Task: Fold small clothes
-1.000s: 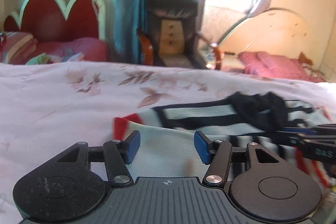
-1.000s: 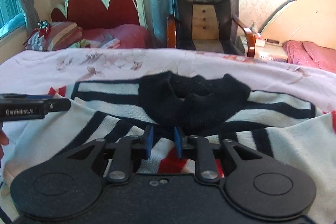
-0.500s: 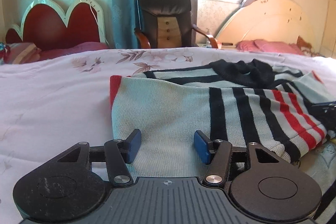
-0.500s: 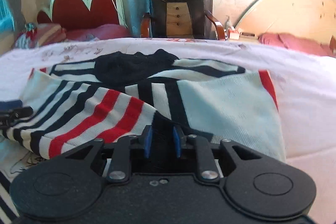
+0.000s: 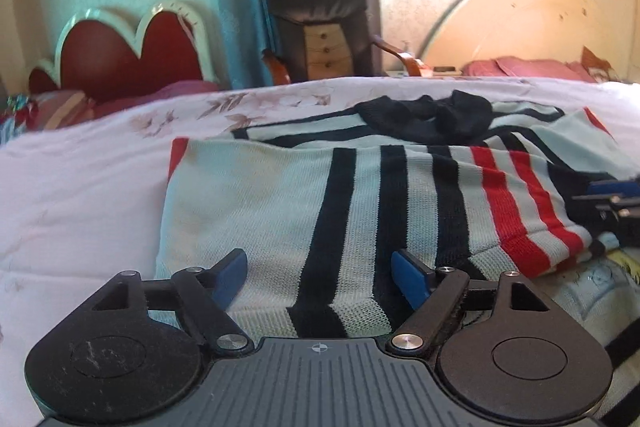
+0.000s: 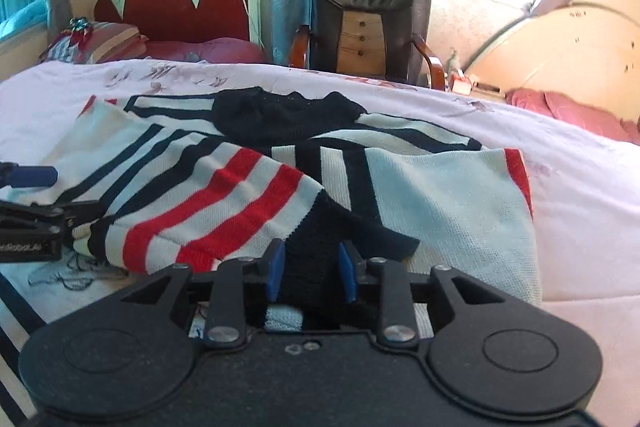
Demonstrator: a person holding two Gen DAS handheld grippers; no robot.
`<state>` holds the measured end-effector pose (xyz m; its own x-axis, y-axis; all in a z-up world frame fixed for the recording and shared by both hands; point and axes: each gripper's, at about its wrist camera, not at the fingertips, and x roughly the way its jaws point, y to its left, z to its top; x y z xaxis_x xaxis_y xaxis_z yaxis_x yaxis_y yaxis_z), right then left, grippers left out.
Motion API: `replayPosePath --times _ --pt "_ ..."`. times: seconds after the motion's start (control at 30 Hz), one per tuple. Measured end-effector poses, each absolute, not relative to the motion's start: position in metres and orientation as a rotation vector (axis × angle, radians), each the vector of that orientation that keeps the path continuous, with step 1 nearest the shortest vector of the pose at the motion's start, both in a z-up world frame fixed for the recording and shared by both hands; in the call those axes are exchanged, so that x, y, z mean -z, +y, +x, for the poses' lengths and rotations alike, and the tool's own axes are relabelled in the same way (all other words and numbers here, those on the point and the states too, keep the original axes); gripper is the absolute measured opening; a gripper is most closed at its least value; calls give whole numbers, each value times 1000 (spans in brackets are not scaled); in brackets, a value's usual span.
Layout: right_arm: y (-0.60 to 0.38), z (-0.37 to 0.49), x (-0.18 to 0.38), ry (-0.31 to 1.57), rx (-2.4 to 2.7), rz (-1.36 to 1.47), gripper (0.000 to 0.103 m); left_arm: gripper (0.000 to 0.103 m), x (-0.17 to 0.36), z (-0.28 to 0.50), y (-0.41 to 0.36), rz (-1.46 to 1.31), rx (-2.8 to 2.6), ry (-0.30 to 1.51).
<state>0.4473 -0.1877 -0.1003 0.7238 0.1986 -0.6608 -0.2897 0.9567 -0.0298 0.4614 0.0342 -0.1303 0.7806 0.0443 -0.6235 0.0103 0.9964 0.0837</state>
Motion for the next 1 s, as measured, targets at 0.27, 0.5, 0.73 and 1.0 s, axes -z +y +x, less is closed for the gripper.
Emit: replayPosePath --times 0.27,0.5,0.73,1.0 --pt "-193 445 103 700 -293 -147 34 85 131 460 29 103 -66 690" --pt "-203 447 104 708 -307 -111 38 103 135 468 43 70 -70 714" --pt "-202 446 105 700 -297 -117 42 103 129 470 42 97 -64 740" --pt "-241 386 64 707 -307 60 48 102 101 364 71 167 19 709"
